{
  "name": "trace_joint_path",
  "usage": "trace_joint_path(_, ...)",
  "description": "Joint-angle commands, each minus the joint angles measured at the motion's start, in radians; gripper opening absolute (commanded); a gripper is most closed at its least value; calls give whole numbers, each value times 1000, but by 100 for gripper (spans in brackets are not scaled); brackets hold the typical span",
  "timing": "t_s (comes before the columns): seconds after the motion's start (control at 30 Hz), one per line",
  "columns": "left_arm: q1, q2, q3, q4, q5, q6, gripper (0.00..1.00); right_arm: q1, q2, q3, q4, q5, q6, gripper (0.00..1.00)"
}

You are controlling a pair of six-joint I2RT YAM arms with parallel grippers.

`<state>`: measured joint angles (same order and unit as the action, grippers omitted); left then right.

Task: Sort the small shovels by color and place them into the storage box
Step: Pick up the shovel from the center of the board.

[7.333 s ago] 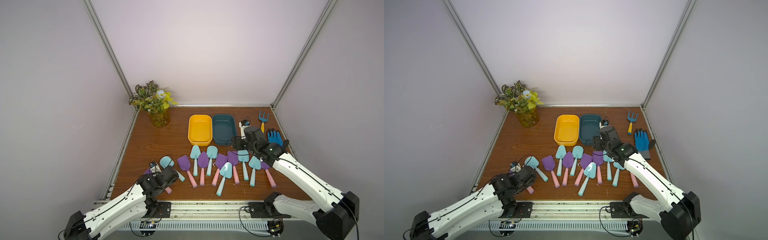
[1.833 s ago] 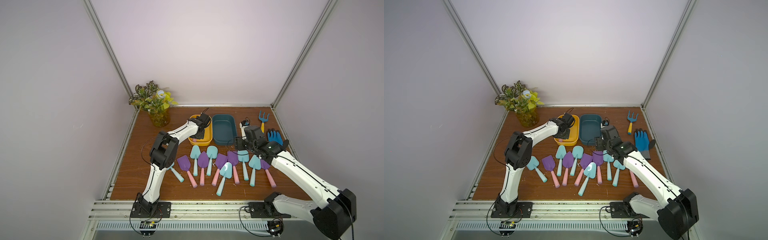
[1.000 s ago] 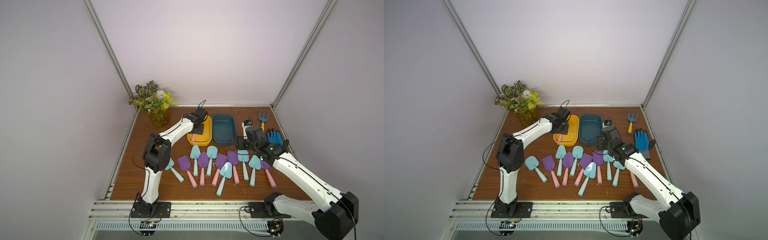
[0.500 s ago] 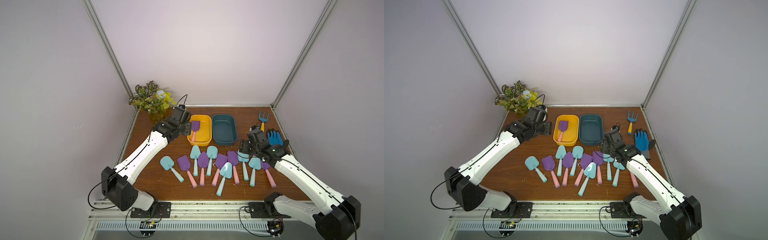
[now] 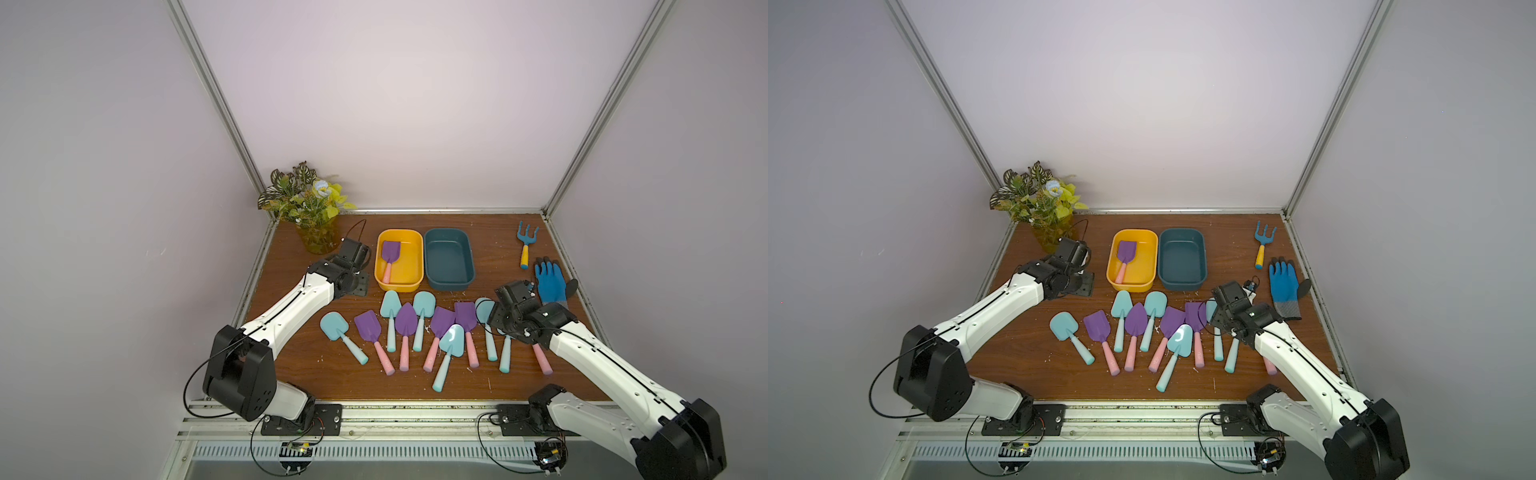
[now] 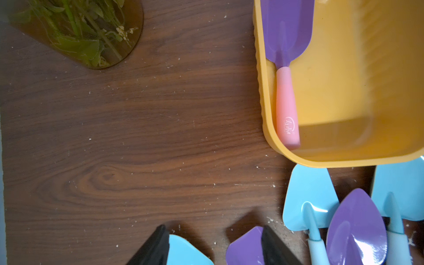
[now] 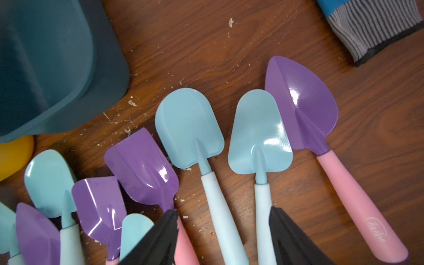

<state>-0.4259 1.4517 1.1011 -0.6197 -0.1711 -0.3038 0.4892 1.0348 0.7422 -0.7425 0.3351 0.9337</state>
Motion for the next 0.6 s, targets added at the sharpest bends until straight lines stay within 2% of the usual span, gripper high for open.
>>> trace_joint_path(0.0,13,22,-34,27,19,17,66,-5,-15,-23,-36,-8,67,66)
trace_joint_path(0.17,16,21,-56,44,45,18,66,-6,-27,-57,-45,-43,91,62)
trace_joint_path(0.57,21,30,-47,46,74,10,65,-57,-35,-139,-7,-104,74,63)
